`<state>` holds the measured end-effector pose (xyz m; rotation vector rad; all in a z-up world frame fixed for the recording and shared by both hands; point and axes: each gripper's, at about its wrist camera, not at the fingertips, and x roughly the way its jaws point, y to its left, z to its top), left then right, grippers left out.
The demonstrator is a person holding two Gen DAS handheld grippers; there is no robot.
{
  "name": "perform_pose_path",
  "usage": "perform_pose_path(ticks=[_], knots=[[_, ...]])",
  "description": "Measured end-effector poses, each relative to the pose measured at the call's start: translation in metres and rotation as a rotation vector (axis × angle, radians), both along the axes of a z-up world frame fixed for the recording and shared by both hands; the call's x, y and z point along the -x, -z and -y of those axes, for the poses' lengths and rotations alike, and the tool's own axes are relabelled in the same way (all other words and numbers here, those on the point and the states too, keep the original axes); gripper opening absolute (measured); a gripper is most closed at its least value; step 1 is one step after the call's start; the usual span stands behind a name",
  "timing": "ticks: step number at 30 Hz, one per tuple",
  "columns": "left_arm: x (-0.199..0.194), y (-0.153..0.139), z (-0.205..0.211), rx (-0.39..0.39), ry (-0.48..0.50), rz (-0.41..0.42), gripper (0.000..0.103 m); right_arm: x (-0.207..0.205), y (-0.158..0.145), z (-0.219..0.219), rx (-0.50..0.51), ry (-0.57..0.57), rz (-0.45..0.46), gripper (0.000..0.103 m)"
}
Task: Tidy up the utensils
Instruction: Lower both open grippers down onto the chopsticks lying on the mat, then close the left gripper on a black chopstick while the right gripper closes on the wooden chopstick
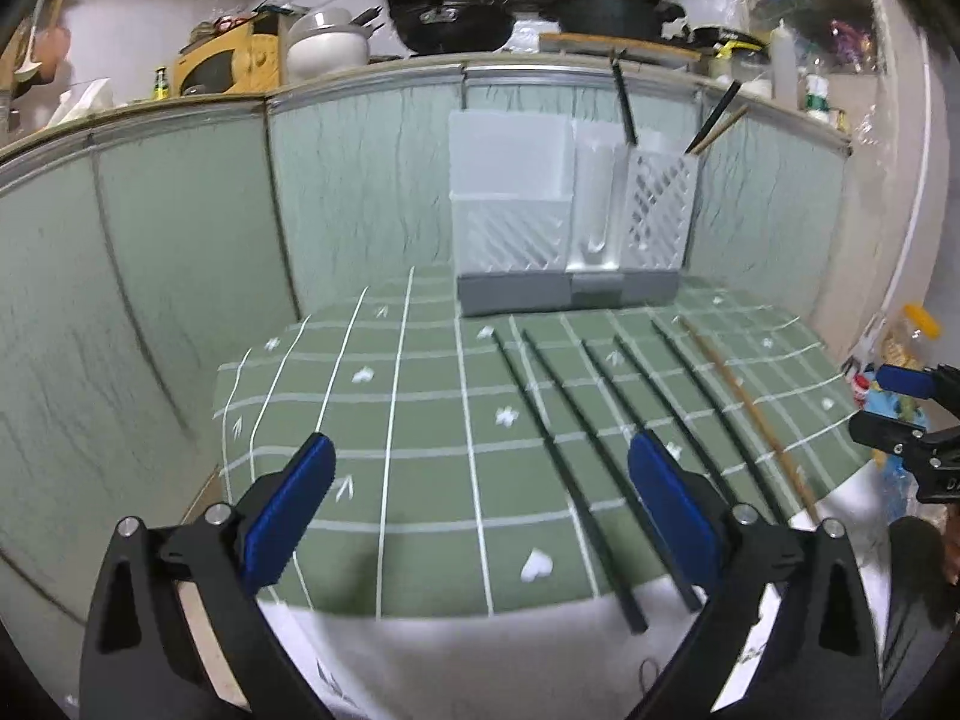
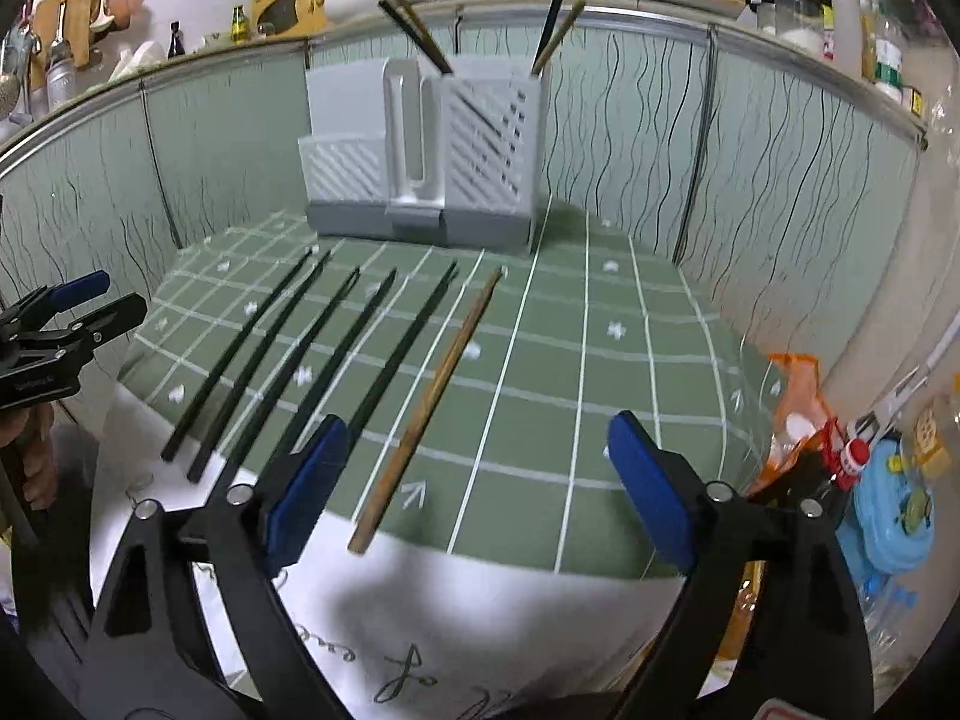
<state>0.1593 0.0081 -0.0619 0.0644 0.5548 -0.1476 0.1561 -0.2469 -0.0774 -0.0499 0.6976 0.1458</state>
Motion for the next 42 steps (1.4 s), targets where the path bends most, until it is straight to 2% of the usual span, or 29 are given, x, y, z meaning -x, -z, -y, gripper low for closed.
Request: perform_pose_path(ticks=[5,9,15,24,28,32,38,41,42], knots=[[0.009,0.019,0.007,-0.018,-0.021,-0.022,0.085,0.003,0.017,-0.012,0.015,-0.006,-0.033,0.068],[0.011,0.031,0.015,-0.037,-0.017,-0.043,0.074,0.004,0.028,-0.023,0.017,-0.014,-0.052,0.053],[0.012,0.041,0.026,-0.037,0.008,-0.073,0.06,0.002,0.037,-0.033,0.028,-0.009,-0.06,0.047],[0.01,0.049,0.038,-0.05,0.035,-0.083,0.035,-0.005,0.044,-0.037,0.037,0.028,-0.06,0.029],[0.01,0.048,0.042,-0.035,0.044,-0.093,0.035,-0.007,0.045,-0.035,0.014,0.05,-0.06,0.026],[0.012,0.045,0.039,0.025,0.064,-0.081,0.035,-0.007,0.045,-0.033,0.004,0.061,-0.065,0.024],[0.008,0.054,0.047,-0.012,0.08,-0.118,0.034,-0.005,0.045,-0.034,0.02,0.058,-0.062,0.024],[0.009,0.057,0.051,-0.046,0.062,-0.107,0.025,-0.004,0.045,-0.035,0.024,0.062,-0.059,0.021],[0.01,0.058,0.051,-0.051,0.052,-0.103,0.02,-0.004,0.045,-0.035,0.024,0.065,-0.059,0.014]])
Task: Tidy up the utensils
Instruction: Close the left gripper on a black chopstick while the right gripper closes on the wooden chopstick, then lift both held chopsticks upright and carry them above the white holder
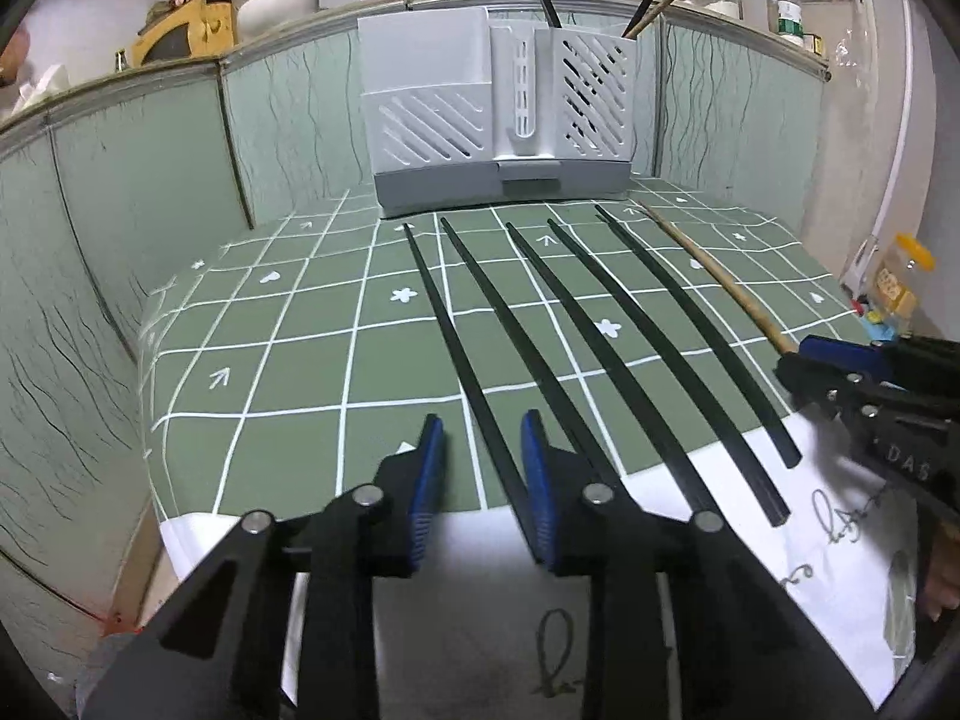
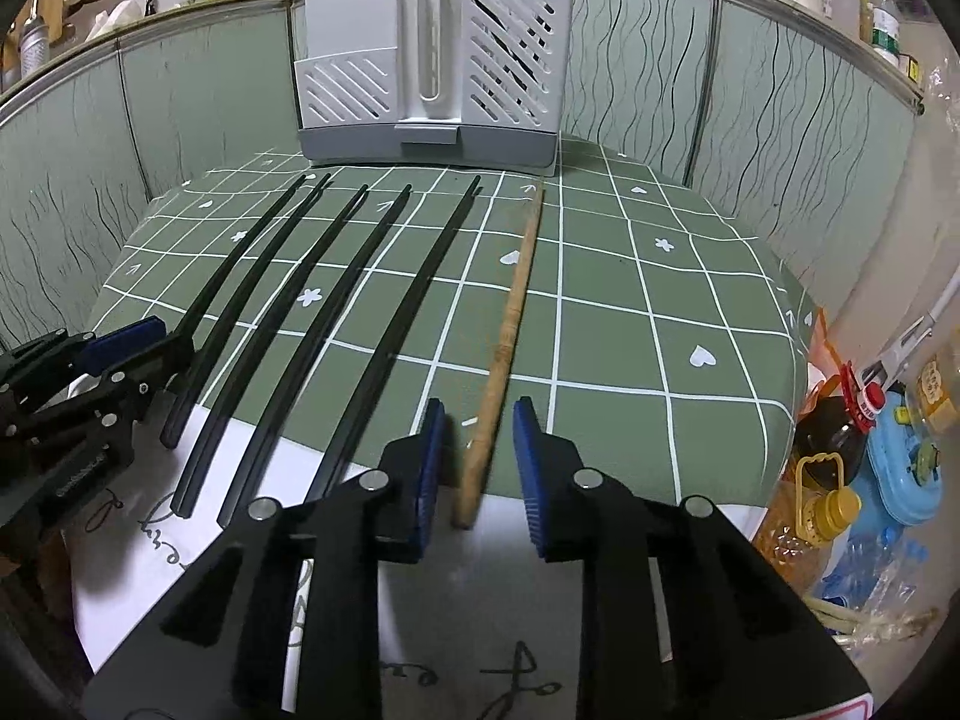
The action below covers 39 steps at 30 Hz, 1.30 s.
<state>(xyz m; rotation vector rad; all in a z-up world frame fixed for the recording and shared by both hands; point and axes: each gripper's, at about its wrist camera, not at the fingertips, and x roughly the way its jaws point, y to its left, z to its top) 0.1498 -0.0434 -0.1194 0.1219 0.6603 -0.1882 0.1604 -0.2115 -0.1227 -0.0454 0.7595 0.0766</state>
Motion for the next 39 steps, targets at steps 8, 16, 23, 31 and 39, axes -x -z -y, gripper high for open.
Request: perform_pose_path(ticks=[8,16,23,31,39], knots=[[-0.002,-0.001,-0.011,0.039,-0.022,-0.001,0.006,0.0,0.0,0.007,-0.046,0.008,-0.005,0.007],[-0.002,-0.012,-0.024,0.072,-0.026,0.007,0.006,0.008,-0.009,0.019,-0.056,0.021,0.01,0.007],[-0.002,-0.033,-0.036,0.095,-0.015,0.023,0.006,0.012,-0.029,0.03,-0.072,0.018,0.029,0.007],[-0.004,-0.061,-0.049,0.118,-0.005,0.048,0.006,0.015,-0.053,0.039,-0.081,0.004,0.047,0.007],[0.001,-0.09,-0.058,0.125,0.007,0.085,0.006,0.019,-0.08,0.042,-0.088,-0.002,0.097,0.007]])
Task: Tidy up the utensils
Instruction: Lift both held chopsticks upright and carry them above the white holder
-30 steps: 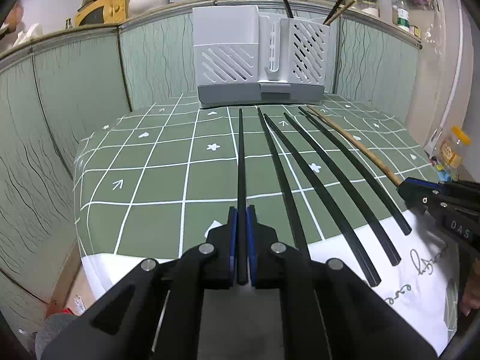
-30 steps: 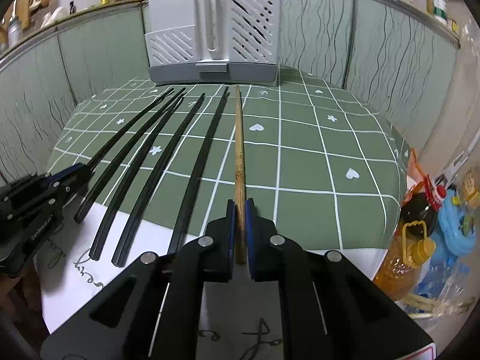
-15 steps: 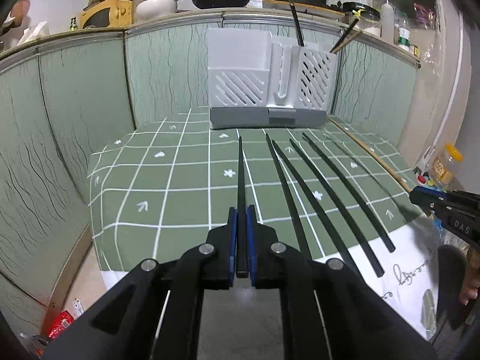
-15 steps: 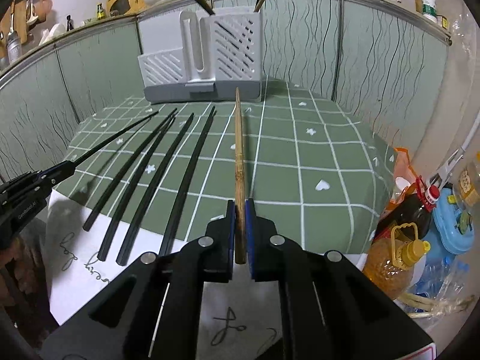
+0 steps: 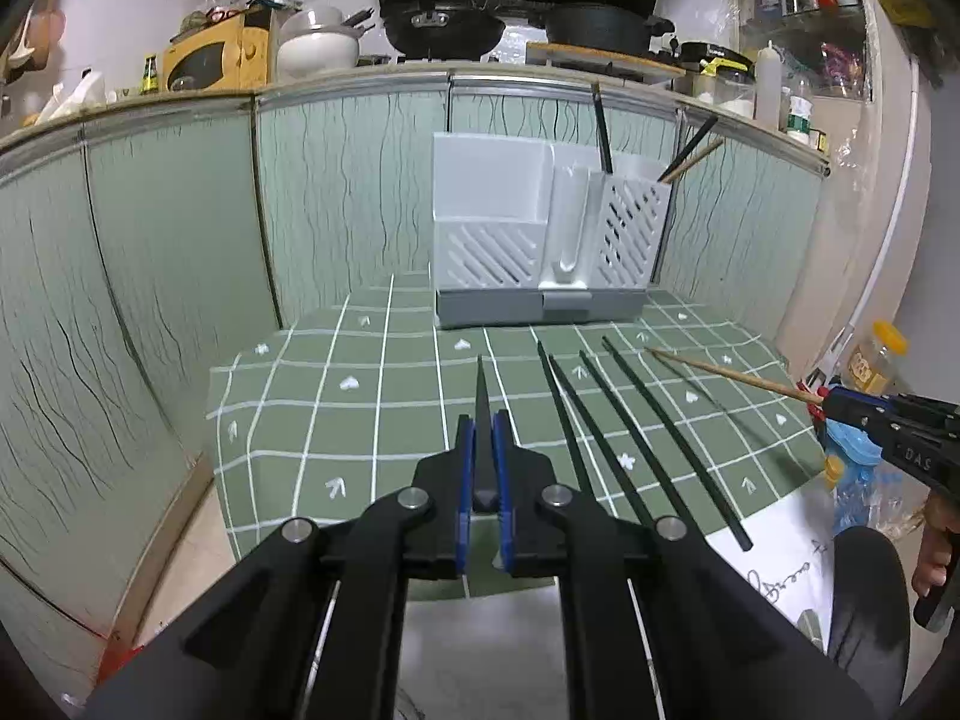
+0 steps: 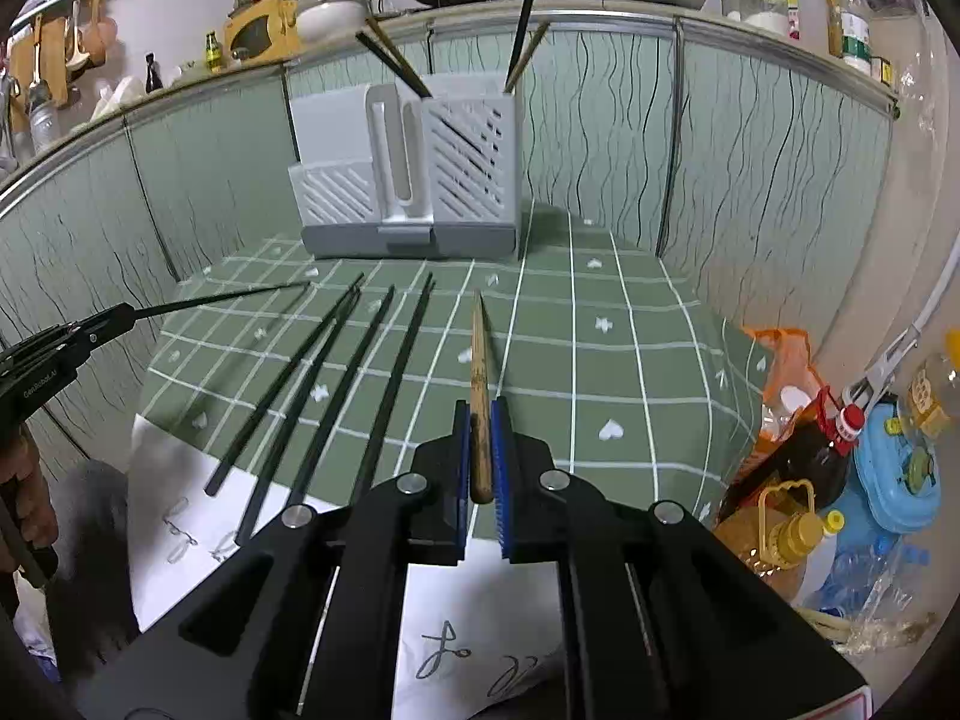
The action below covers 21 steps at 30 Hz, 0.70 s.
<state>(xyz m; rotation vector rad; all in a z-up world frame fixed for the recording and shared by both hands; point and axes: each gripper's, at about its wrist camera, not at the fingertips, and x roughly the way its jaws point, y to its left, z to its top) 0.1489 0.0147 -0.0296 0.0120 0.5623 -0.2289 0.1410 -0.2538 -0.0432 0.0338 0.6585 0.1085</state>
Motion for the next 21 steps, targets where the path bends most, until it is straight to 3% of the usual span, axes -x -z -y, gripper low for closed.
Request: perform_pose_path(ticks=[6,21], knots=[[-0.004,-0.022,-0.002,0.005,0.021,-0.002,0.006,0.0,-0.029,0.001,0.002,-0.004,0.057,0.007],[-0.009,-0.077,0.002,-0.004,0.056,0.081,0.006,-0.005,-0.086,-0.002,0.013,-0.017,0.162,0.007]])
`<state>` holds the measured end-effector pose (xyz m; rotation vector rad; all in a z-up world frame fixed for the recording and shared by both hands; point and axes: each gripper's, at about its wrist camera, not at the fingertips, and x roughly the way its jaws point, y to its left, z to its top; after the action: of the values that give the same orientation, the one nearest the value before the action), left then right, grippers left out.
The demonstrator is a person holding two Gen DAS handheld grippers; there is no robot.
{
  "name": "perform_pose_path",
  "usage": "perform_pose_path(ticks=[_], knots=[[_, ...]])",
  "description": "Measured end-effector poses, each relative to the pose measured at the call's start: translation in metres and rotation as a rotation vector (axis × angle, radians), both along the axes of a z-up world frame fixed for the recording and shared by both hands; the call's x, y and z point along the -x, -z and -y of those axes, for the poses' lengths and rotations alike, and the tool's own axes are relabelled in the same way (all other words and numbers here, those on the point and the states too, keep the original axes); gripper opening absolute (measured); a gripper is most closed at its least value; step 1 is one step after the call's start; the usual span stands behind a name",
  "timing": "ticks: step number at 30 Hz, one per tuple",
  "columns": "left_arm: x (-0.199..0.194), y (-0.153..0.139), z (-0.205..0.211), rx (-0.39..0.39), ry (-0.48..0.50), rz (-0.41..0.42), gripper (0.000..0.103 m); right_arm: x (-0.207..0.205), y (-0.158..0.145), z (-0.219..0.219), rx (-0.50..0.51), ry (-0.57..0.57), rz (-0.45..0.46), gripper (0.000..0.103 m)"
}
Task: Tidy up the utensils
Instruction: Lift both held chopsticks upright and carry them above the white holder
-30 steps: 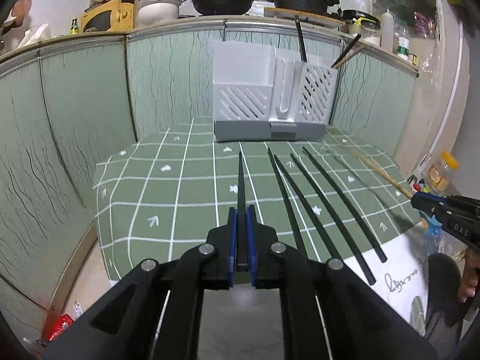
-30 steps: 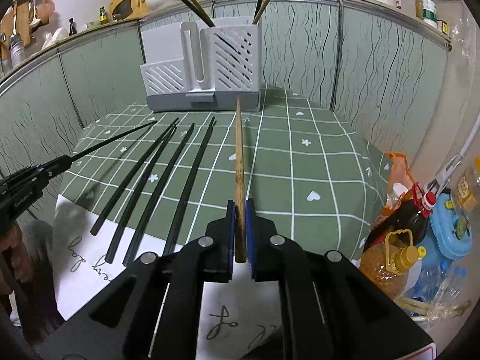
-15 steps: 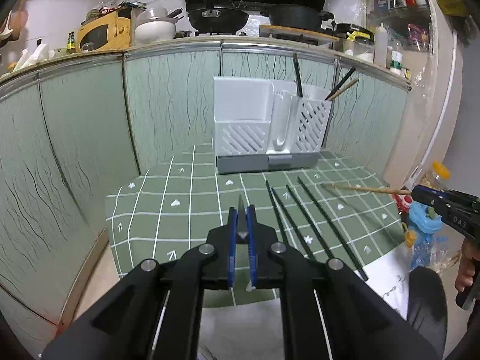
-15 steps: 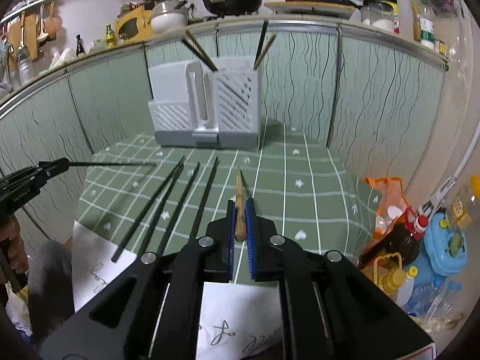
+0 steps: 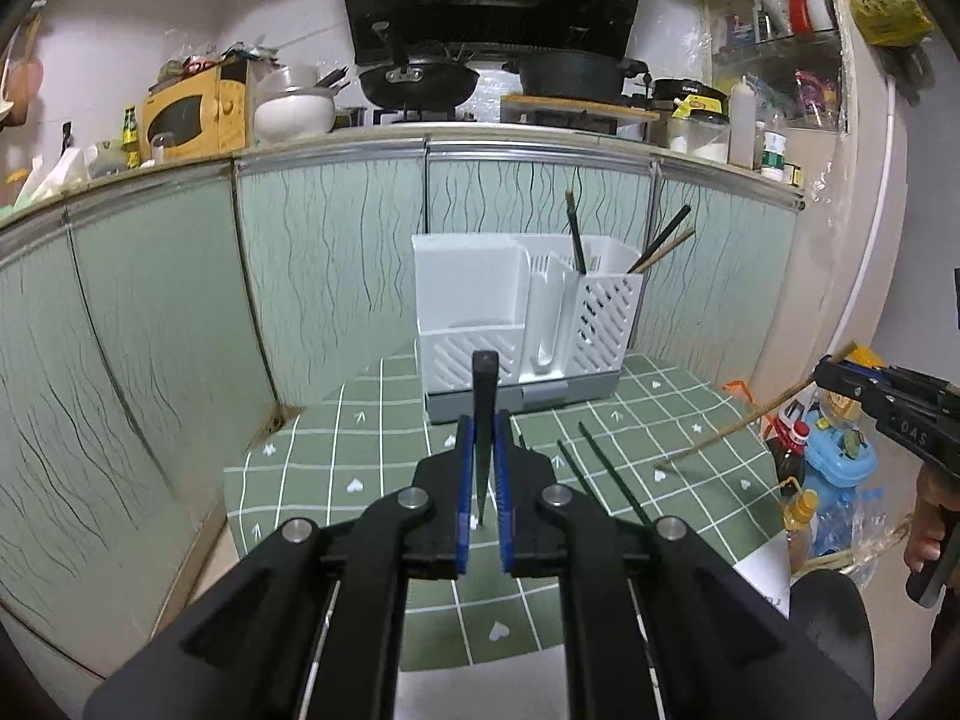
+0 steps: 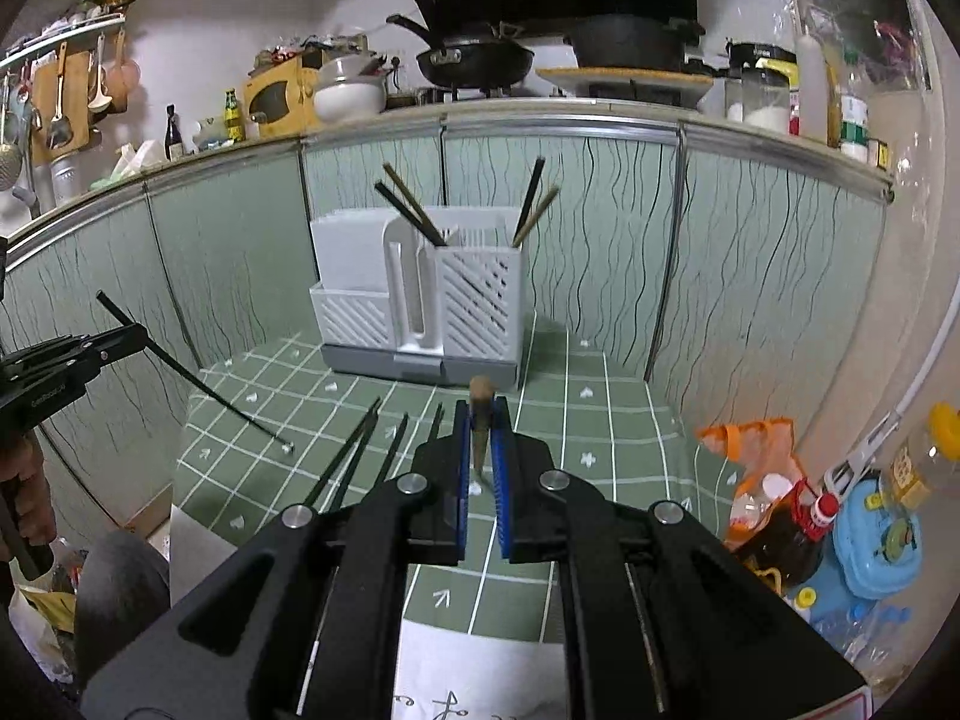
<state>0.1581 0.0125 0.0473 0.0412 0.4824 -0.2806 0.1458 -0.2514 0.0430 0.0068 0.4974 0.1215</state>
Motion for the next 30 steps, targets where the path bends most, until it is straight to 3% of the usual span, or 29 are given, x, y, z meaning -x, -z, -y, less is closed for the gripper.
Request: perform_pose_path(ticks=[16,30], knots=[[-0.018,-0.017,0.015,-0.005,0.059,-0.019,0.006,-0.012,-0.031,0.003,-0.01,-0.033,0.01,0.006],[-0.045,-0.067,0.033,0.027,0.12,-0.002,0.006,-0.035,-0.073,0.009,-0.023,-0.051,0.041,0.006]])
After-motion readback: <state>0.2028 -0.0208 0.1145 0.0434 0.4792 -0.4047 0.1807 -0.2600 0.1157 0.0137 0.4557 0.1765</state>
